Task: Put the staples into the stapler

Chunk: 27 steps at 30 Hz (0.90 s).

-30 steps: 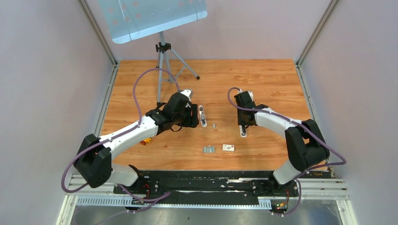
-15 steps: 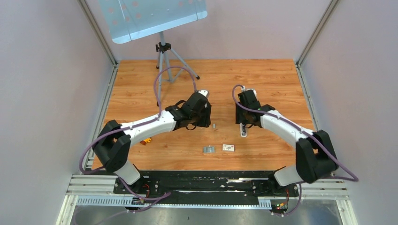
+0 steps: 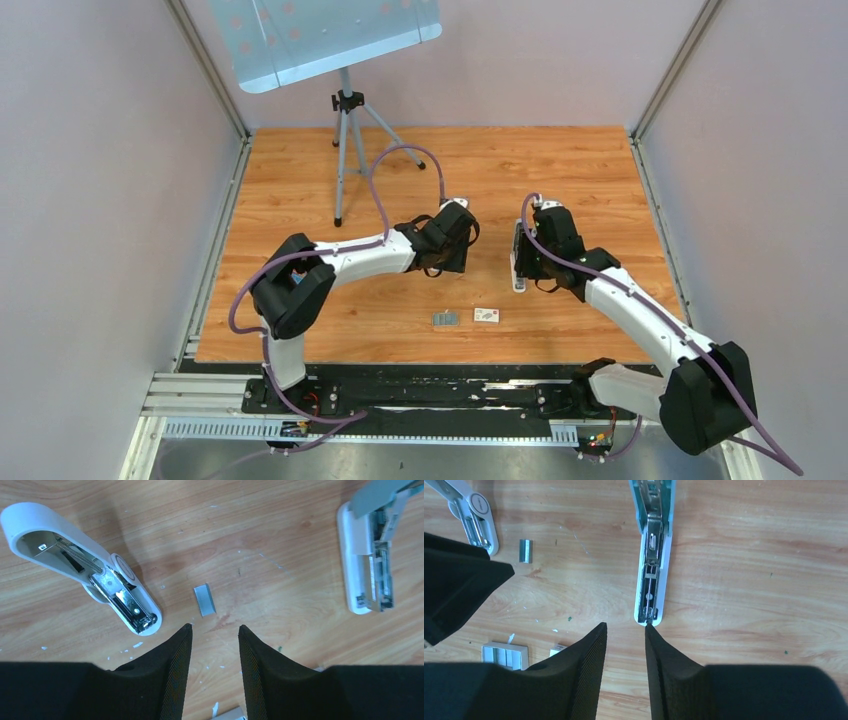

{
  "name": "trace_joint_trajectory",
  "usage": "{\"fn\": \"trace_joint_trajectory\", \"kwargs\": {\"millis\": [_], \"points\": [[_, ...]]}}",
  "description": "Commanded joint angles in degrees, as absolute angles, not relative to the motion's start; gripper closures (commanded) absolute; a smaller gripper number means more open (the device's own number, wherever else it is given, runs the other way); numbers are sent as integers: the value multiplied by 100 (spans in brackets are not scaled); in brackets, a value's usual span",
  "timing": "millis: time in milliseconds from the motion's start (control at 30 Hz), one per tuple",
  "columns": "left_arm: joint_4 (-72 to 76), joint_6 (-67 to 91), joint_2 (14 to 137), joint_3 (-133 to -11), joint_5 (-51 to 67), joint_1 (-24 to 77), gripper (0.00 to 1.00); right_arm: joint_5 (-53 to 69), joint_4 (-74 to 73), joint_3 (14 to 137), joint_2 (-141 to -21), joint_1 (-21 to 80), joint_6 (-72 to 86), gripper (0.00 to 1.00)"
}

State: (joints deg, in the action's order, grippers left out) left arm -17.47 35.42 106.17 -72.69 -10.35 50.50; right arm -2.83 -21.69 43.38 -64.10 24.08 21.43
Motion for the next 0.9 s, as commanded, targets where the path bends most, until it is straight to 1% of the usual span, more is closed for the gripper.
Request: {"fn": "trace_joint_trajectory", "kwargs": {"millis": [0,200,500,700,800,867], "points": [[-1715,3647,10861,-7490,-1369,5080,59,50,-2311,4187,-6338,2305,2082,64],[-1722,3620,11185,-7672,-1510,5080,60,179,-2282,4063,-6183,2263,2094,65],[-1810,3671,11585,-7919,-1487,5080,61,-173,-2354,3991,-5869,2238,2026,64],[-1950,3609,11807,-8062,-1588,5079,62,-155,-2367,3973,-5807,2210,2014,64],[-2012,3604,11859,-8096,-1622,5079,63,-126,-2372,3973,-5741,2201,2020,64],[-2016,3612,11861,-8064,-1585,5080,68,-143,-2371,3964,-5706,2197,2021,64]]}}
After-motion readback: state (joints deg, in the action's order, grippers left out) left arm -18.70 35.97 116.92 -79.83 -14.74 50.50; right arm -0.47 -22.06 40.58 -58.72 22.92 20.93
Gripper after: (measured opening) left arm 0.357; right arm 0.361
